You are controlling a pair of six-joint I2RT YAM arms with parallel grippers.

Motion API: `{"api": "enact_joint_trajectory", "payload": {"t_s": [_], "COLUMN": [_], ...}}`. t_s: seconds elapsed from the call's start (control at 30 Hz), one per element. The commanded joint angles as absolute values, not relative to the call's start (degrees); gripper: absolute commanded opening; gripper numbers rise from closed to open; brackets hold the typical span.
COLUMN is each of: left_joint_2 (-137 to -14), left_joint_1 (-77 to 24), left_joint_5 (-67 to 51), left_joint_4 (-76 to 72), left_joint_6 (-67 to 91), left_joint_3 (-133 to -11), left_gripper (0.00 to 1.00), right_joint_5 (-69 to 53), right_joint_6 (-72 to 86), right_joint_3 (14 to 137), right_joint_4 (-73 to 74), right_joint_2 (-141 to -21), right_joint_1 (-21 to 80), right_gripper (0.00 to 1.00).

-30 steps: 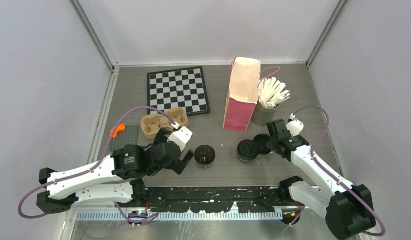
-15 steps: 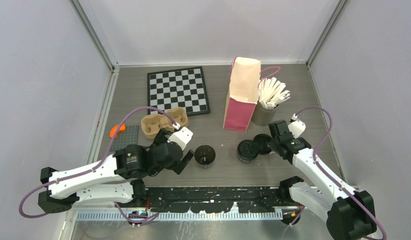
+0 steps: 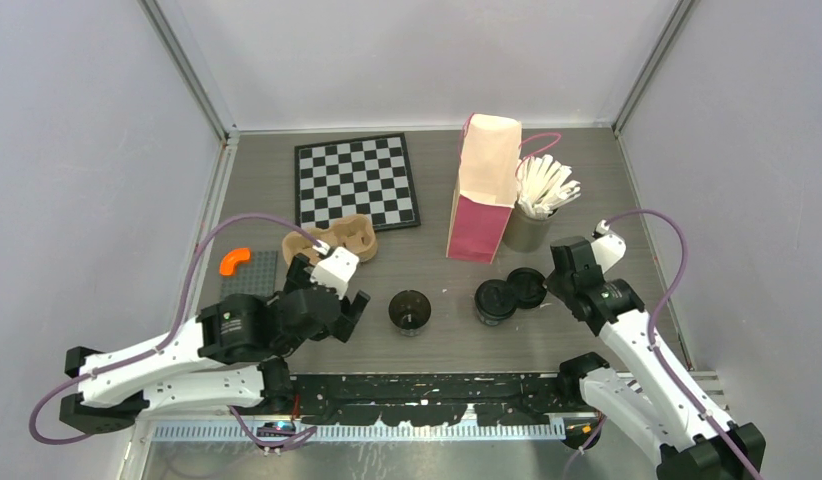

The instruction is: Pack the takeout coffee

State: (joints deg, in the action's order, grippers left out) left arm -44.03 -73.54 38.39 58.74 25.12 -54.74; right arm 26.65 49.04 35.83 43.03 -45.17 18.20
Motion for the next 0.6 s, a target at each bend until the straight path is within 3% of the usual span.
{"api": "enact_joint_trajectory", "payload": {"t_s": [0.0, 0.07, 0.27, 0.57], "left_joint_2": [-41.52, -41.61, -43.26, -44.45], "left_joint_1": [-73.76, -73.78, -73.82, -73.81], "left_joint_5": [39.12, 38.98, 38.58, 38.30], "left_joint_4": [56.37, 56.40, 56.84, 57.13], "left_joint_6": [25.18, 25.14, 24.99, 24.79], "left_joint_3": [-54.35, -54.40, -54.73, -54.95], "left_gripper": [0.98, 0.98, 0.98, 0.97], "right_joint_5": [24.73, 25.00, 25.17, 24.81], "right_joint_6": [47.27, 48.34, 48.95, 48.83], "right_joint_3": [37.05, 35.70, 33.39, 32.80], "right_joint_4": [42.87, 41.83, 37.82, 34.72], "right_joint_2": [-43.13, -43.86, -49.57, -54.50], "right_joint_1": [17.97, 17.97, 17.99, 17.78], "right_gripper": [0.05, 0.20, 0.29, 0.29]}}
